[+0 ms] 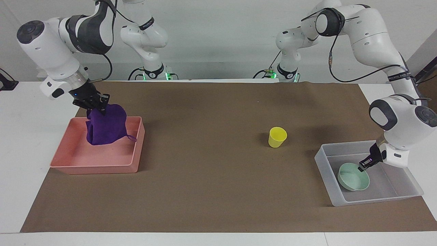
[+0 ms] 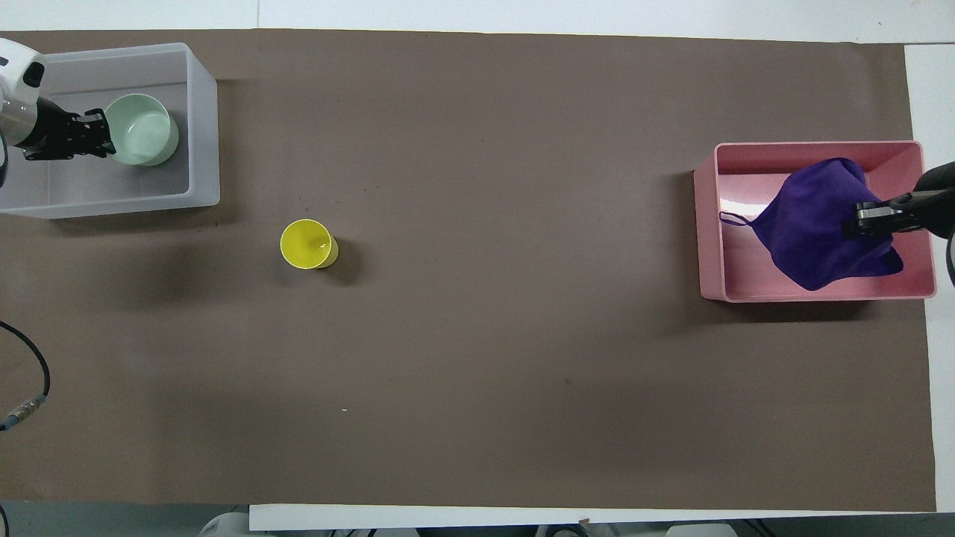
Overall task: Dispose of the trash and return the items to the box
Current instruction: 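Move the left gripper to the yellow cup and grasp it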
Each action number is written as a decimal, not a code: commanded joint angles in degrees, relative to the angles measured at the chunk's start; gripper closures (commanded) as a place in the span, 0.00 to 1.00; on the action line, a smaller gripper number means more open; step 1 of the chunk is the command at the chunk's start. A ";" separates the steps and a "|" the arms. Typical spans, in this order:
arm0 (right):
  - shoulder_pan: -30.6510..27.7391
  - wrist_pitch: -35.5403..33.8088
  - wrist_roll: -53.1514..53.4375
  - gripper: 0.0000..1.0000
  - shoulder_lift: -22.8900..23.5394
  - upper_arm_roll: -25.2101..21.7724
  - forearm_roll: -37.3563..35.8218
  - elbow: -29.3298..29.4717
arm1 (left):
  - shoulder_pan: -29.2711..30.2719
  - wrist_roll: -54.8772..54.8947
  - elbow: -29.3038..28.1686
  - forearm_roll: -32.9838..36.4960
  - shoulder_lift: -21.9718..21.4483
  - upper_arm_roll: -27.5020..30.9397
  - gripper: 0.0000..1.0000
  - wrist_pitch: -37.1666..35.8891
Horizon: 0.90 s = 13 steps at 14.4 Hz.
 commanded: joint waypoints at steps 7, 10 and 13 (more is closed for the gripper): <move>-1.18 15.15 -1.42 0.98 6.99 0.84 -0.79 -8.07 | -12.24 -7.50 -0.60 1.35 -14.08 0.07 0.00 -13.07; -1.01 15.78 -1.51 0.67 7.18 0.84 -0.79 -8.43 | -21.83 -14.92 -14.32 1.35 -20.73 -0.02 0.00 -12.69; -0.83 13.15 -1.60 0.30 7.10 0.84 -0.79 -7.03 | -24.14 -15.19 -29.74 1.35 -26.73 -0.19 0.00 0.22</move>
